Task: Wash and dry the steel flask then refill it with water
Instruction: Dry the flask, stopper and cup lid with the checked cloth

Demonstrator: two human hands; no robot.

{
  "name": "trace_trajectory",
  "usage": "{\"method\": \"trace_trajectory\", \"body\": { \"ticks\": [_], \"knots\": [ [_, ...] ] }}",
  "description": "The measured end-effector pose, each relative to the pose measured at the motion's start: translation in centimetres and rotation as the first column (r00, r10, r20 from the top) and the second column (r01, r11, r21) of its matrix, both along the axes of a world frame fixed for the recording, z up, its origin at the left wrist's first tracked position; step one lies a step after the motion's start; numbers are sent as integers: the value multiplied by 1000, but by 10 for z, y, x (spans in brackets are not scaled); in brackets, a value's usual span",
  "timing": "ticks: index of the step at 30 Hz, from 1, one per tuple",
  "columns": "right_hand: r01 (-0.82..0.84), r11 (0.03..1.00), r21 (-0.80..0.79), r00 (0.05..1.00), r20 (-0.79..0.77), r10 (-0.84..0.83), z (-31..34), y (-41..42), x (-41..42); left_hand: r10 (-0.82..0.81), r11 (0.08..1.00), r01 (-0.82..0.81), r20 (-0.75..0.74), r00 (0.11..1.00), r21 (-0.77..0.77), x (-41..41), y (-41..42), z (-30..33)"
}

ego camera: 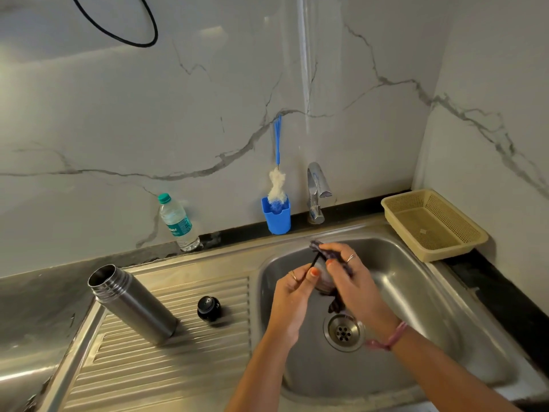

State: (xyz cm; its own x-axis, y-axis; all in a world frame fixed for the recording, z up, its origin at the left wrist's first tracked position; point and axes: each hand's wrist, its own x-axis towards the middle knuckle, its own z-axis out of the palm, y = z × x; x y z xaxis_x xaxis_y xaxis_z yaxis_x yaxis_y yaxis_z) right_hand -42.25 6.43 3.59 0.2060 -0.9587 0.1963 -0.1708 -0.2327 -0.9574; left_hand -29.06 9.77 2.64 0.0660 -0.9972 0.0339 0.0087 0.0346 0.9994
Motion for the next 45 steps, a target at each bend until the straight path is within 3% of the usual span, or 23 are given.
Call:
{"method": "trace_trajectory", "body": {
  "ticks": [1,3,4,6,9,12,15,17,22,26,27,30,31,32,33,35,37,39,41,43,45],
  "knots": [
    [-73,980,187,986,163,42,13,1,-2,-9,1000,9,-7,1000,-27,3,1,-1],
    [-286,833,473,883,467,38,31,-1,-11,-55,995,53,-21,998,-87,12,2,0],
    [-353,777,521,838,546,15,38,-1,-15,-87,990,88,14,996,-114,16,1,2],
    [-386,773,504,807,590,18,39,2,-18,-156,976,176,152,976,-128,21,-2,9],
    [-140,886,441,875,474,-98,28,2,-8,-273,957,287,228,935,-31,22,-7,21],
    [35,994,105,946,317,-67,16,3,-4,-239,971,228,221,946,73,10,-9,33],
    [77,941,-331,997,4,-80,7,11,-7,-158,987,150,321,934,50,2,-10,41],
    [33,864,-502,975,-175,-138,-3,9,-12,-151,988,156,399,904,21,0,-10,42],
    [127,960,-249,987,123,-99,20,3,-9,-166,967,225,374,913,-121,5,-5,42],
    [105,896,-432,983,-93,-160,14,8,-14,-164,963,235,403,901,-135,5,-4,44],
    [93,903,-419,987,-84,-140,14,8,-17,-166,958,246,417,894,-147,5,-5,43],
    [72,994,-79,955,294,-46,33,6,-18,-170,952,259,423,890,-162,7,-7,38],
    [40,996,78,924,377,-67,36,1,-18,-171,952,260,422,891,-163,9,-8,37],
    [27,991,131,919,386,-76,37,1,-17,-173,950,266,430,886,-166,11,-9,36],
    [46,997,55,954,294,-61,32,3,-16,-172,949,269,448,877,-162,12,-11,36],
    [124,943,-310,990,-26,-139,22,13,-17,-167,955,264,491,855,-136,11,-14,39],
    [41,869,-494,964,-209,-164,2,8,-22,-167,956,267,516,840,-125,8,-17,37],
    [98,939,-329,994,-16,-109,6,4,-21,-177,953,279,534,827,-117,7,-18,31],
    [36,995,96,944,323,-65,21,3,-21,-200,947,301,517,832,-117,9,-17,29],
    [-211,872,442,862,505,-48,23,-3,-32,-245,928,353,519,819,-117,13,-18,33],
    [-256,828,500,858,512,-43,24,-3,-38,-297,909,407,546,783,-90,17,-22,36]
  ]
}}
